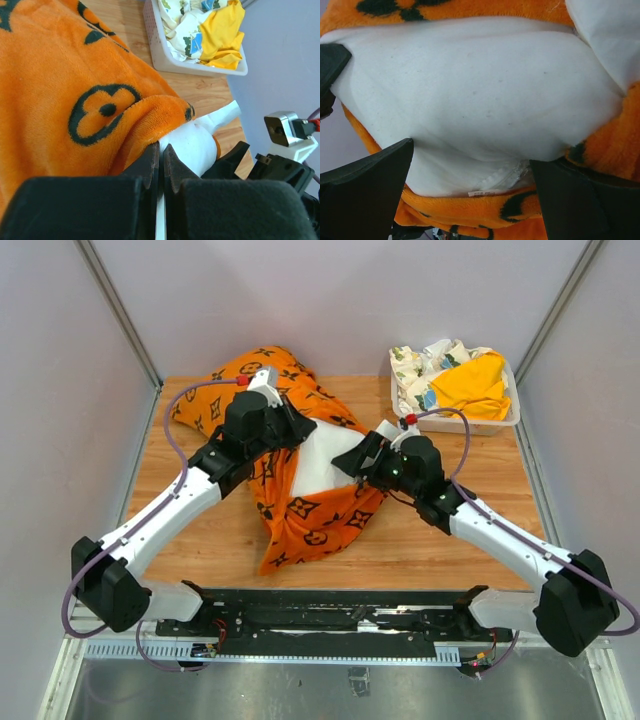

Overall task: Remove the pillowcase from the pillow
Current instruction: Remove the pillow from the pillowcase.

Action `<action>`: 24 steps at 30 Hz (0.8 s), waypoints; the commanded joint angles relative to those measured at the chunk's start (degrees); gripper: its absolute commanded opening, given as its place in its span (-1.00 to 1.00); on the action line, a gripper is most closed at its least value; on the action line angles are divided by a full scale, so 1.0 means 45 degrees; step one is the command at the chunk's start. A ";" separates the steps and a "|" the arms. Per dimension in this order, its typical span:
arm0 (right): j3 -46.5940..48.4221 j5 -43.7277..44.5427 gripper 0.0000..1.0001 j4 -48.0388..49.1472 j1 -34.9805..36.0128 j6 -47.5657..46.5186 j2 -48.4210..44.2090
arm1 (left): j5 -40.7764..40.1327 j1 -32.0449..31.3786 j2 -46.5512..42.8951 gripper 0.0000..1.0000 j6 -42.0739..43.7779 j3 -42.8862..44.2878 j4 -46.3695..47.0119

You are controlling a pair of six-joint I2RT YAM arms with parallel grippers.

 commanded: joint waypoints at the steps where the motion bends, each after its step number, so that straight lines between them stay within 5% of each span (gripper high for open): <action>1: -0.0092 0.0050 0.96 0.1159 -0.0123 0.1884 0.0451 | 0.1052 -0.0524 -0.0605 -0.99 -0.0161 0.0051 0.3105; 9: -0.0040 0.0142 0.94 0.4493 -0.0155 0.1806 0.1630 | 0.1053 -0.0681 -0.0741 -0.99 0.0284 -0.1548 0.2988; 11: -0.0022 -0.0521 0.18 0.5811 -0.0248 0.1725 0.2070 | 0.1705 -0.0671 -0.0863 -0.98 0.0929 -0.1879 0.2932; 13: 0.0046 -0.1123 -0.84 0.6513 -0.0387 0.1906 0.2372 | 0.2430 -0.0604 -0.0786 -0.55 0.1601 -0.1720 0.2324; 14: 0.0102 -0.1304 -0.97 0.6413 -0.0528 0.2003 0.2425 | 0.2680 -0.0500 -0.0734 -0.17 0.1865 -0.1450 0.1859; 15: 0.0140 -0.1392 -0.98 0.6231 -0.0679 0.2062 0.2351 | 0.2823 -0.0405 -0.0740 0.45 0.2066 -0.1255 0.1354; 17: -0.0011 -0.1346 -0.99 0.5914 -0.1102 0.2059 0.1953 | 0.2820 -0.0163 -0.1046 0.95 0.2510 -0.1061 0.0581; 21: -0.0188 0.0143 -0.99 0.3417 -0.2142 0.1415 0.0485 | 0.2685 0.0021 -0.2674 0.99 0.3423 -0.1394 0.0173; 24: 0.0517 0.1944 -0.99 0.0885 -0.2583 0.0639 -0.0350 | 0.4875 -0.0007 -0.3344 0.99 0.4137 -0.1784 0.0152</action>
